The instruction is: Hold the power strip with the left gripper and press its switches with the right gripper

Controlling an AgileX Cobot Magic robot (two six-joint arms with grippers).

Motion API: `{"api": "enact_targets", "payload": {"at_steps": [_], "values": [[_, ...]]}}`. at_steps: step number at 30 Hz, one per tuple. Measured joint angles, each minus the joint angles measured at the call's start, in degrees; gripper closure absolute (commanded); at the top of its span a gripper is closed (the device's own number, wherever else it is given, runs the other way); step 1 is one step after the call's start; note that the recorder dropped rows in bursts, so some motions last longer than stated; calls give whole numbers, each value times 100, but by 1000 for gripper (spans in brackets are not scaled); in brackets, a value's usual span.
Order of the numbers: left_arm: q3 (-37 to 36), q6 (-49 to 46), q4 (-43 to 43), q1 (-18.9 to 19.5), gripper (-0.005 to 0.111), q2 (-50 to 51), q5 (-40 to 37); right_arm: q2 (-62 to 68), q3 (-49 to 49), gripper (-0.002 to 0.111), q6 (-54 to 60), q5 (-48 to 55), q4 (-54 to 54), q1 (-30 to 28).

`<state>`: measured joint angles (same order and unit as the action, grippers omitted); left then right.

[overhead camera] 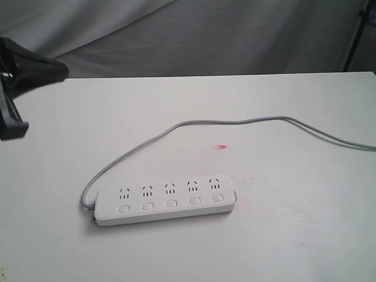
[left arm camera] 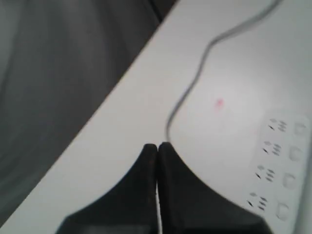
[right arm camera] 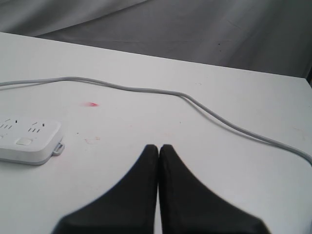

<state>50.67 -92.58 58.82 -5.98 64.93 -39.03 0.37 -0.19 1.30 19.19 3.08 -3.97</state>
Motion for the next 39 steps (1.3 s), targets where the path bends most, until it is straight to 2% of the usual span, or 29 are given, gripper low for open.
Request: {"api": "enact_targets", "payload": {"at_steps": [3,5,11,16,26,30,39], "values": [[0,921,0,57,106,-542,786,0,0,108,0,0,0,0],[0,1321,10,237,106,-969,1084,0,0,108,-4,0,0,0],[-45,1643,23,996,106,-2199,1375,0,0,108,-14,0,0,0],[-485,1680,31,1337,106,-3276,1741,0,0,108,-14,0,0,0],[-1905,1997,31,1390,106,-5312,3069,0,0,108,-14,0,0,0],[-2330,2114,31,1390,106,-5957,3324,0,0,108,-14,0,0,0],[-2444,2136,31,1390,106,-6090,3476,0,0,108,-14,0,0,0]]}}
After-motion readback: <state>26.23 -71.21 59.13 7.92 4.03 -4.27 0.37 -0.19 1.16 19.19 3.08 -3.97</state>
